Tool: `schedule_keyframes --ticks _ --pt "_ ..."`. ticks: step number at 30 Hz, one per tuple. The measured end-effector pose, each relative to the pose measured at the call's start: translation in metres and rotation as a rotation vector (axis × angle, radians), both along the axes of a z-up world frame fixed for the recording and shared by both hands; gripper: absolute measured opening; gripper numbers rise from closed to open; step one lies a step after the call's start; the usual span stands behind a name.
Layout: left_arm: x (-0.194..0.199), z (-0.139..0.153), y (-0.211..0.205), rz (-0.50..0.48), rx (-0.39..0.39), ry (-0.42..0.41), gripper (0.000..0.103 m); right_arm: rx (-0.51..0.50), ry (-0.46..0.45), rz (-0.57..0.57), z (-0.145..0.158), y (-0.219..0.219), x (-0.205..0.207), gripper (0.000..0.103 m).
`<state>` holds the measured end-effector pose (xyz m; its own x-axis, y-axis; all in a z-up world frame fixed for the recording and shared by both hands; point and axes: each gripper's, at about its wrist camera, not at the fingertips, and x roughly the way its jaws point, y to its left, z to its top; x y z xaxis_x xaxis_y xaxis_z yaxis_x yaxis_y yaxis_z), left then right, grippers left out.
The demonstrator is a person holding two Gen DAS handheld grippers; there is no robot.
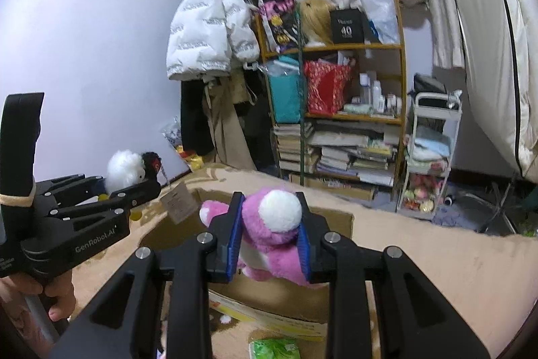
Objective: Organize soft objects
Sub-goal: 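Carry the chick and pink bear into the box and open both grippers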
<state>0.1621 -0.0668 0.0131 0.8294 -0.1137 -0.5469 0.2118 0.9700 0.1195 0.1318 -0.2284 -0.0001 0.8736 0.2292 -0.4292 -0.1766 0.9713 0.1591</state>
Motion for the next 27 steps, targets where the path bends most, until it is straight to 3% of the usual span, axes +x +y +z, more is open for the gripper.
schedule_keyframes --ticks 15,17,18,19,22,27 --pt "0.021 -0.049 -0.011 -0.018 0.021 0.134 0.033 0.082 0.166 0.037 -0.049 -0.008 0.022 0.033" --pt "0.020 -0.052 -0.010 -0.008 0.032 0.138 0.049 0.081 0.167 0.042 -0.050 -0.008 0.020 0.033" --pt "0.019 -0.053 -0.010 0.005 0.040 0.130 0.069 0.081 0.168 0.044 -0.050 -0.007 0.019 0.033" --pt "0.017 -0.052 -0.009 0.017 0.045 0.116 0.079 0.079 0.169 0.045 -0.050 -0.007 0.019 0.033" --pt "0.012 -0.049 -0.008 0.019 0.048 0.105 0.083 0.079 0.170 0.046 -0.048 -0.006 0.017 0.037" --pt "0.004 -0.045 0.002 0.047 0.044 0.105 0.093 0.079 0.150 0.038 -0.041 -0.006 0.006 0.058"
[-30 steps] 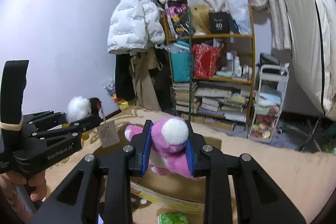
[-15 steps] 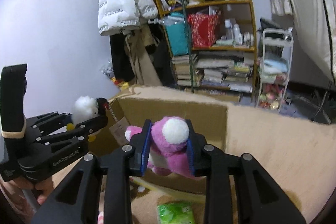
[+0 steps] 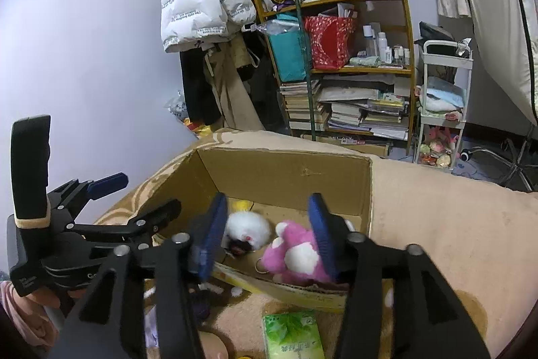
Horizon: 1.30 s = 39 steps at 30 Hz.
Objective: Organize soft objects
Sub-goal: 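Carry the chick and pink bear into the box and open both grippers, then grasp the purple-haired doll with the left gripper while the right gripper grasps the green tissue pack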
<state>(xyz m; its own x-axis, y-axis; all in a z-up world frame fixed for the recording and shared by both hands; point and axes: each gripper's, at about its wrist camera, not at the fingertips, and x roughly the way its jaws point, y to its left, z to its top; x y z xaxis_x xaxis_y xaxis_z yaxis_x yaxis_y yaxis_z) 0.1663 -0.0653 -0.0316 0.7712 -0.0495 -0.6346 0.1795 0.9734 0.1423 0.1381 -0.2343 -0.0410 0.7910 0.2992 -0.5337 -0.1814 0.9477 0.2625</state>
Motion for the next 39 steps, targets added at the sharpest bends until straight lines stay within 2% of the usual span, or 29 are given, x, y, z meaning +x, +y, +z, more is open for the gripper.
schedule_keyframes --ticks 3,5,11,18,23,30,35,39 --pt "-0.008 0.006 0.007 0.014 -0.011 -0.003 0.095 -0.019 -0.019 -0.021 0.007 0.001 -0.011 0.071" --pt "-0.016 0.012 0.012 0.021 -0.020 -0.008 0.097 -0.026 -0.034 -0.032 0.012 0.001 -0.018 0.088" --pt "-0.036 0.025 0.025 0.029 -0.031 0.028 0.098 -0.037 -0.070 -0.046 0.028 0.001 -0.038 0.103" --pt "-0.060 0.039 0.036 0.037 -0.050 0.054 0.098 -0.046 -0.079 -0.050 0.038 0.000 -0.064 0.103" --pt "-0.076 0.037 0.039 0.042 -0.054 0.090 0.098 -0.025 -0.040 -0.045 0.041 -0.005 -0.078 0.103" --pt "-0.090 0.024 0.039 0.045 -0.049 0.154 0.098 -0.021 -0.031 -0.047 0.043 -0.007 -0.093 0.103" --pt "-0.081 0.006 0.036 0.048 -0.025 0.209 0.098 -0.009 -0.008 -0.051 0.035 -0.007 -0.095 0.103" --pt "-0.070 -0.008 0.035 0.052 -0.051 0.259 0.098 -0.011 0.023 -0.047 0.024 -0.005 -0.090 0.103"
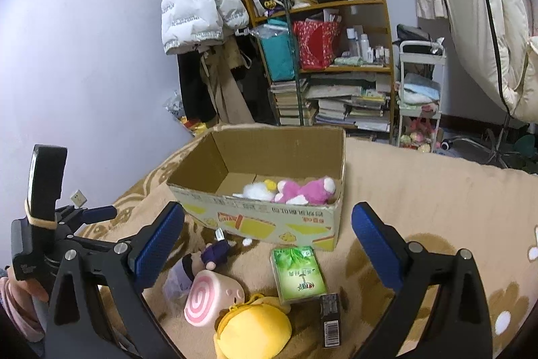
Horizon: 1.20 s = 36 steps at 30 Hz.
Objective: Organize soft objects
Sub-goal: 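Grasp the purple-haired doll with the left gripper while the right gripper grasps the green tissue pack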
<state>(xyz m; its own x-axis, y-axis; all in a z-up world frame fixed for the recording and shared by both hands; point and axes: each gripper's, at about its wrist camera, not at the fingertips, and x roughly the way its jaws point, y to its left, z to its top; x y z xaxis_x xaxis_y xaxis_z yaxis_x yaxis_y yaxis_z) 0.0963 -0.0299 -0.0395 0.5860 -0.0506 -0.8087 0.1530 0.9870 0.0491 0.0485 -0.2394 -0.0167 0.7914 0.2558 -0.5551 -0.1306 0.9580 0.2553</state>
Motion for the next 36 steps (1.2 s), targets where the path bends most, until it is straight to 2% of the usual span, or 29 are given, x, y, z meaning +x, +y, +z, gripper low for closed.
schedule_keyframes --ticks 6,16,22,26,30,36 --pt "0.016 -0.017 0.000 0.023 -0.010 0.042 0.098 0.018 0.066 0.009 -0.023 0.003 0.013 0.103" --pt "0.037 -0.041 -0.014 -0.033 -0.017 0.108 0.098 0.030 0.145 0.012 -0.048 0.004 0.034 0.103" --pt "0.041 -0.054 -0.027 -0.082 0.003 0.151 0.098 0.046 0.205 0.008 -0.061 0.002 0.048 0.099" --pt "0.045 -0.064 -0.035 -0.106 0.004 0.187 0.098 0.055 0.255 0.013 -0.072 0.003 0.055 0.092" --pt "0.048 -0.073 -0.041 -0.118 0.014 0.218 0.098 0.076 0.301 0.004 -0.084 0.003 0.060 0.092" --pt "0.056 -0.088 -0.044 -0.116 0.020 0.269 0.098 0.063 0.360 0.015 -0.099 0.009 0.066 0.085"
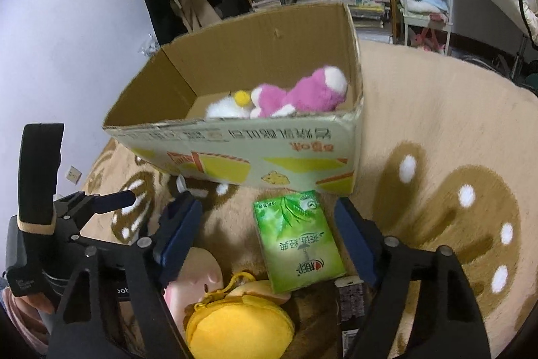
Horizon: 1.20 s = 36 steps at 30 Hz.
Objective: Organize soft objects
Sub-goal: 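Grasp the purple-haired doll with the left gripper while the right gripper grasps the green tissue pack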
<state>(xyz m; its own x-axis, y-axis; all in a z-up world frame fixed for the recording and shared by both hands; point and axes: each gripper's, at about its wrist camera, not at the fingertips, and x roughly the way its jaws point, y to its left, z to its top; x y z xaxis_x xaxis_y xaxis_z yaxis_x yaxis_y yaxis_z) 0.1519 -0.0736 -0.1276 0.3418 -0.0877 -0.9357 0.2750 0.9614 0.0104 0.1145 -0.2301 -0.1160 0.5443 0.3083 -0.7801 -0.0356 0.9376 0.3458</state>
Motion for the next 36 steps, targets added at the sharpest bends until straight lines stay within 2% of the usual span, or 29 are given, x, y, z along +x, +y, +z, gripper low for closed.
schedule_keyframes --ticks 12,16,18,22,29,30,31,36 --pt "0.019 -0.025 -0.006 0.011 -0.038 0.090 0.097 -0.005 0.130 -0.004 -0.036 -0.001 0.017 0.075" --pt "0.021 -0.030 -0.009 -0.001 -0.065 0.102 0.081 0.007 0.165 -0.008 -0.046 -0.003 0.020 0.072" --pt "0.021 -0.031 -0.012 -0.007 -0.058 0.085 0.079 0.024 0.185 -0.012 -0.050 -0.004 0.022 0.068" --pt "0.022 -0.031 -0.016 0.002 -0.066 0.072 0.070 0.033 0.190 -0.007 -0.052 -0.006 0.023 0.067" --pt "0.018 -0.021 -0.001 -0.002 -0.073 0.042 0.062 -0.001 0.164 0.021 -0.047 0.001 0.021 0.065" --pt "0.015 -0.022 -0.001 -0.001 -0.073 0.035 0.059 -0.001 0.158 0.023 -0.046 0.002 0.021 0.064" --pt "0.014 -0.019 0.000 0.000 -0.080 0.025 0.052 0.000 0.149 0.025 -0.045 0.003 0.020 0.064" --pt "0.001 -0.007 -0.005 -0.018 -0.068 -0.018 0.040 -0.008 0.103 0.044 -0.035 0.009 0.017 0.064"
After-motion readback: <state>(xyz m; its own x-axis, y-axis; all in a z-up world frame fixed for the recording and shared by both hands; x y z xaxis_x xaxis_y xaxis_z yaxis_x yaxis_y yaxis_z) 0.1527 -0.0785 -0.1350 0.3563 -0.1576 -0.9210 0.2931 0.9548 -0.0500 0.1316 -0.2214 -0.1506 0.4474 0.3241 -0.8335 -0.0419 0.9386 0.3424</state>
